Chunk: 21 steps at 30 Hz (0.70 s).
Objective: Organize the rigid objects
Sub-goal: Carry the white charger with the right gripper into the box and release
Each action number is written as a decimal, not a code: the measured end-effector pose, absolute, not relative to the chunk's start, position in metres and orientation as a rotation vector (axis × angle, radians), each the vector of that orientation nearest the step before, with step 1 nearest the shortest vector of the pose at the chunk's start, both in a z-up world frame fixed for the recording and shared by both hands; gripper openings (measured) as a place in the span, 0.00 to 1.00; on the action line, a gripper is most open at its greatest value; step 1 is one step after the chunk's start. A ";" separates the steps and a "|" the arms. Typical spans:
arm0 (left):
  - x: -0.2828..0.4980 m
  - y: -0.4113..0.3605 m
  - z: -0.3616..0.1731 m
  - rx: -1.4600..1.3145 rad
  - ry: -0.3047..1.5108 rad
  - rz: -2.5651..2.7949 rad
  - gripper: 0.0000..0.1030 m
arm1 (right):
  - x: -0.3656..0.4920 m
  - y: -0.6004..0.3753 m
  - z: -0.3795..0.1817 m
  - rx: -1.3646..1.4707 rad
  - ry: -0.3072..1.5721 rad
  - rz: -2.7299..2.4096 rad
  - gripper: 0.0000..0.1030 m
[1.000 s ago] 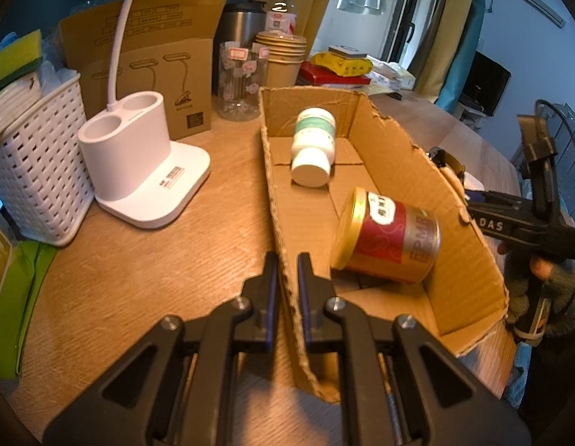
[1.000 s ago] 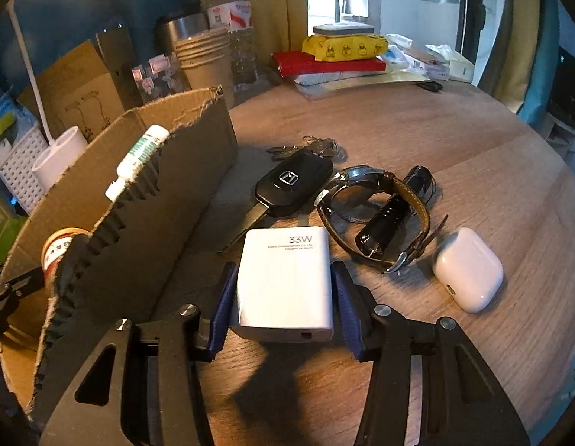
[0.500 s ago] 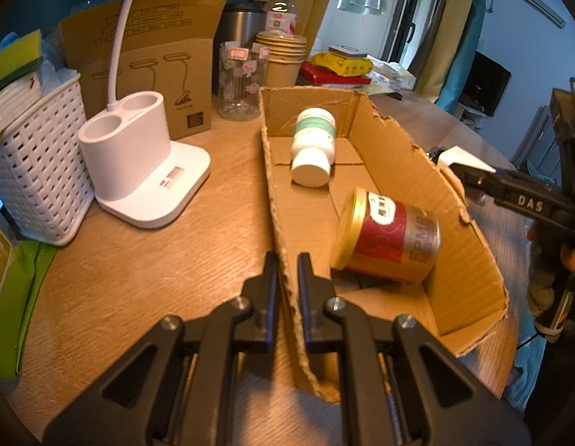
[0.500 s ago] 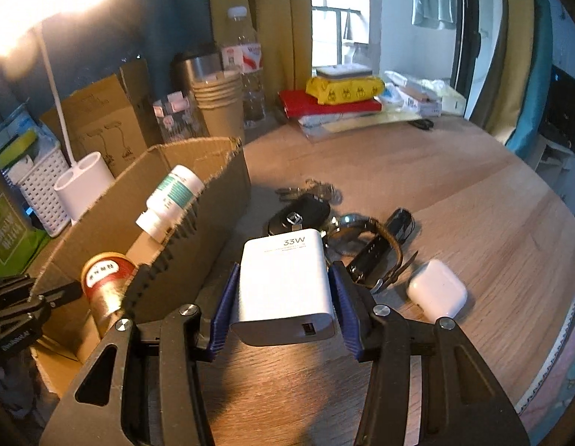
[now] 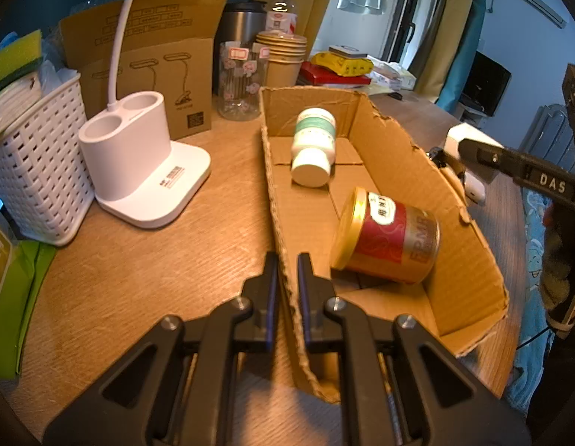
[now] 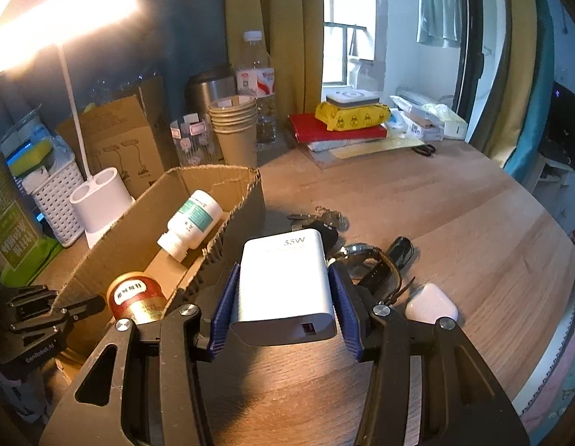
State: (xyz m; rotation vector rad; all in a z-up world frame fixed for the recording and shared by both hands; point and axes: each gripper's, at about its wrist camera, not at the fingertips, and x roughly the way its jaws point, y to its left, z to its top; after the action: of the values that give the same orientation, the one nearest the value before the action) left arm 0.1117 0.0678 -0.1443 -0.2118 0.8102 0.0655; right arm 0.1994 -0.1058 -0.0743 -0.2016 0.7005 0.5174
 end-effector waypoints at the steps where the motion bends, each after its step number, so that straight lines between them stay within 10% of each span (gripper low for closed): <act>1: 0.112 0.068 -0.144 -0.212 0.810 0.065 0.10 | 0.199 -0.105 -0.072 -0.202 0.696 0.520 0.50; 21: 0.112 0.068 -0.144 -0.212 0.810 0.065 0.10 | 0.187 -0.057 -0.056 -0.242 0.649 0.623 0.50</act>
State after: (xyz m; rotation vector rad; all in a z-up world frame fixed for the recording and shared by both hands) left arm 0.1119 0.0678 -0.1444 -0.2119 0.8102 0.0654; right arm 0.1874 -0.0566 -0.0556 -0.2424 0.6487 0.6233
